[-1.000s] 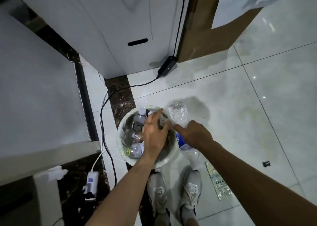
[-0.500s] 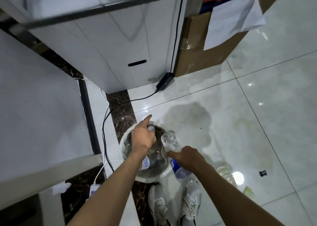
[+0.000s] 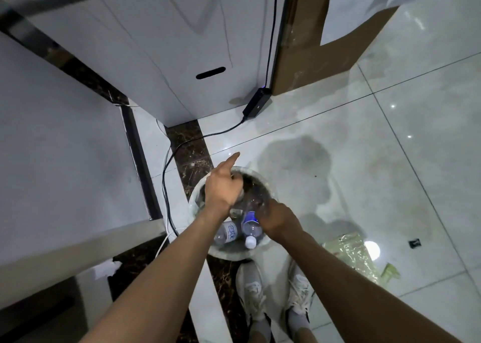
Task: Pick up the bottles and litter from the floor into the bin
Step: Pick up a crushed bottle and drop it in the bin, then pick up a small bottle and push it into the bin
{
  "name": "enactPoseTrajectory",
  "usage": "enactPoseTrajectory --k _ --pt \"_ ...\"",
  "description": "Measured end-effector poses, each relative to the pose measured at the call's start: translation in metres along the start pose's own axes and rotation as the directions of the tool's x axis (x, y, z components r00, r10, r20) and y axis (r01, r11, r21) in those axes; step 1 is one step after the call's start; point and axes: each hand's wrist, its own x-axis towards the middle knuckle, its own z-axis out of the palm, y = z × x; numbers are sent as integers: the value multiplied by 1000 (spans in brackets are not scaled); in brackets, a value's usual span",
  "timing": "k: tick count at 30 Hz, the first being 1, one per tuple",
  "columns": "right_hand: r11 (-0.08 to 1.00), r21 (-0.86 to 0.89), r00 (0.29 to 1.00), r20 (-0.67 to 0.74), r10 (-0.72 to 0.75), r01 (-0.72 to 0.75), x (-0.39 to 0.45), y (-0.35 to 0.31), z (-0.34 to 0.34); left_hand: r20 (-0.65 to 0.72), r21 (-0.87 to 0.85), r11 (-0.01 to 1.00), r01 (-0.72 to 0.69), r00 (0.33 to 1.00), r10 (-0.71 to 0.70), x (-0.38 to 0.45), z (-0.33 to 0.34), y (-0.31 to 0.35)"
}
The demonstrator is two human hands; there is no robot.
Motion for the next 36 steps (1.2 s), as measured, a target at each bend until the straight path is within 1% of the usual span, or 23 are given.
enactPoseTrajectory --k 3,5,8,10,12,14,16,18,21,23,26,28,31,33,35,36 --pt "999 -18 1000 2 -27 27 2 -13 -15 40 -22 999 -25 999 26 -2 -5 1" --pt "999 -31 1000 4 -16 16 2 -23 -29 53 -42 999 -29 998 31 -2 -10 7" --pt "999 -42 1000 -10 -27 26 -4 -40 -53 69 -39 998 39 997 -36 0 -24 21" --pt "998 -52 999 12 -41 42 -11 -54 -70 124 56 996 63 990 -70 4 -36 35" --pt "997 -57 997 63 -47 51 -18 -67 -92 208 192 981 5 977 -46 2 -53 55" --pt "997 -48 995 89 -55 59 -30 -77 -118 241 252 965 -76 970 13 -1 -76 78" --pt "996 -50 996 52 -74 76 -47 -85 -149 256 272 953 -129 965 58 -4 -107 106" --pt "996 -34 997 -8 -82 81 -68 -86 -181 299 310 930 -197 949 102 -6 -136 144" --pt "994 49 985 -147 -95 103 -94 -88 -223 279 339 894 -292 939 201 -15 -167 196" --pt "992 76 973 -215 -79 97 -116 -85 -246 292 354 867 -351 922 254 -31 -173 227" --pt "998 47 968 -249 -21 34 -151 -75 -270 350 432 778 -456 880 322 -60 -168 267" --pt "996 89 962 -272 14 11 -182 -66 -286 368 469 719 -513 853 369 -87 -164 295" --pt "979 204 939 -335 74 -4 -236 -47 -311 376 485 655 -580 814 442 -130 -163 338" --pt "958 286 909 -402 111 10 -285 -32 -327 359 434 661 -612 791 496 -165 -166 367" --pt "923 381 869 -472 149 48 -329 -13 -339 318 320 708 -630 775 546 -203 -169 388" --pt "899 430 847 -505 168 78 -352 -2 -342 298 280 715 -640 766 569 -225 -170 397"
